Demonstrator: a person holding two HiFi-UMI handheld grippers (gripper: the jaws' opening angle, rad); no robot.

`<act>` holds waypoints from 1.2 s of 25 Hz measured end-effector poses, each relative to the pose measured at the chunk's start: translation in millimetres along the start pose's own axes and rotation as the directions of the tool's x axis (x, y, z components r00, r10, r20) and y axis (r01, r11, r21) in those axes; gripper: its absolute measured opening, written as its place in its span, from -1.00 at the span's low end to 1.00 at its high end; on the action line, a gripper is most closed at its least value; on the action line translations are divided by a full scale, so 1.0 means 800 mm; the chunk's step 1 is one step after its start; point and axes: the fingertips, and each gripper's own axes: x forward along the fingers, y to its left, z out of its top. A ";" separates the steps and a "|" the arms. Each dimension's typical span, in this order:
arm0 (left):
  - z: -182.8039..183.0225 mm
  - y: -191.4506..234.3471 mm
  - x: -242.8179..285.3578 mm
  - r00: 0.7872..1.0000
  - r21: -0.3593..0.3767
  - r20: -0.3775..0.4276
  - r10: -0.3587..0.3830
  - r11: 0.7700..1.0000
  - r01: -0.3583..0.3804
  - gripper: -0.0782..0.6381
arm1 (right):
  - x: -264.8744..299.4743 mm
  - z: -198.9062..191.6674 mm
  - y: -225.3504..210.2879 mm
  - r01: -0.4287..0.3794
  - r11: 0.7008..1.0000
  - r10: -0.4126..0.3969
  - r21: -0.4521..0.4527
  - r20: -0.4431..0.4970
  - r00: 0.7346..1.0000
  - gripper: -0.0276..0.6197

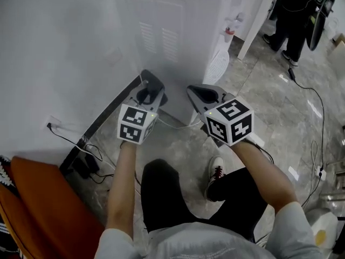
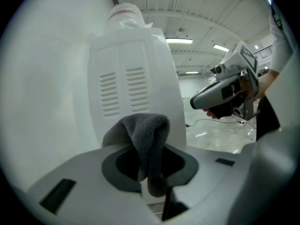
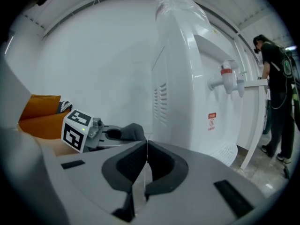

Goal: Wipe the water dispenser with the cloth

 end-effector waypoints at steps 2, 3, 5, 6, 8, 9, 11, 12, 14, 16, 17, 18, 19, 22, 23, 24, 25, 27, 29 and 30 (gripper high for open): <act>0.013 0.021 -0.027 0.998 -0.003 0.021 0.059 0.998 -0.059 -0.54 | 0.002 0.007 0.001 0.004 1.000 -0.004 -0.011 0.012 1.000 -0.87; 0.019 0.031 -0.041 0.995 -0.008 0.031 0.090 0.996 -0.090 -0.54 | 0.003 0.011 0.002 0.004 1.000 -0.004 -0.019 0.018 1.000 -0.87; 0.027 0.047 -0.069 0.988 -0.013 0.047 0.148 0.989 -0.148 -0.54 | 0.003 0.022 0.005 -0.004 1.000 0.005 -0.025 0.042 0.999 -0.87; 0.030 0.053 -0.082 0.984 -0.014 0.055 0.172 0.985 -0.171 -0.54 | 0.003 0.031 0.006 -0.010 1.000 0.011 -0.019 0.063 0.998 -0.87; 0.037 0.060 -0.105 0.976 -0.016 0.068 0.207 0.978 -0.207 -0.54 | 0.007 0.055 0.009 -0.018 1.000 0.019 -0.016 0.113 0.993 -0.87; 0.041 0.064 -0.115 0.972 -0.012 0.071 0.223 0.975 -0.223 -0.54 | 0.011 0.067 0.013 -0.017 0.999 0.022 -0.036 0.134 0.991 -0.87; 0.049 0.075 -0.134 0.963 0.004 0.075 0.260 0.965 -0.261 -0.54 | 0.022 0.088 0.024 -0.014 0.993 0.032 -0.116 0.159 0.987 -0.87; 0.055 0.083 -0.145 0.956 0.013 0.078 0.283 0.958 -0.285 -0.54 | 0.028 0.097 0.032 -0.021 0.987 0.047 -0.160 0.164 0.985 -0.87; 0.065 0.104 -0.167 0.938 0.022 0.082 0.338 0.940 -0.341 -0.54 | 0.043 0.112 0.051 -0.067 0.975 0.103 -0.213 0.163 0.981 -0.87; 0.077 0.122 -0.187 0.919 0.015 0.084 0.385 0.922 -0.388 -0.54 | 0.059 0.127 0.069 -0.130 0.967 0.167 -0.220 0.156 0.974 -0.87; 0.083 0.129 -0.195 0.913 0.004 0.081 0.400 0.916 -0.402 -0.54 | 0.065 0.136 0.076 -0.161 0.963 0.196 -0.217 0.152 0.969 -0.87; 0.089 0.134 -0.204 0.909 -0.008 0.071 0.410 0.912 -0.410 -0.54 | 0.069 0.146 0.082 -0.189 0.959 0.223 -0.212 0.150 0.963 -0.87; 0.096 0.139 -0.214 0.907 -0.021 0.056 0.417 0.909 -0.416 -0.54 | 0.070 0.158 0.087 -0.213 0.954 0.247 -0.209 0.152 0.957 -0.87; 0.134 0.161 -0.255 0.891 -0.040 0.021 0.453 0.891 -0.452 -0.54 | 0.058 0.211 0.096 -0.229 0.945 0.269 -0.232 0.158 0.950 -0.87; 0.152 0.170 -0.271 0.882 -0.042 0.014 0.471 0.881 -0.470 -0.54 | 0.053 0.232 0.098 -0.228 0.943 0.269 -0.242 0.154 0.951 -0.87; 0.173 0.178 -0.287 0.872 -0.043 0.008 0.489 0.872 -0.488 -0.54 | 0.049 0.255 0.100 -0.230 0.941 0.272 -0.247 0.149 0.951 -0.87; 0.195 0.187 -0.302 0.864 -0.041 0.001 0.503 0.864 -0.502 -0.54 | 0.045 0.279 0.103 -0.237 0.939 0.277 -0.247 0.143 0.950 -0.87; 0.241 0.199 -0.329 0.854 -0.039 -0.016 0.520 0.853 -0.521 -0.54 | 0.035 0.328 0.109 -0.249 0.935 0.288 -0.251 0.132 0.948 -0.87; 0.287 0.209 -0.353 0.847 -0.046 -0.034 0.531 0.845 -0.532 -0.54 | 0.021 0.379 0.114 -0.250 0.929 0.291 -0.272 0.120 0.949 -0.87; 0.311 0.213 -0.363 0.843 -0.048 -0.039 0.536 0.842 -0.538 -0.54 | 0.013 0.405 0.115 -0.251 0.927 0.292 -0.280 0.115 0.950 -0.87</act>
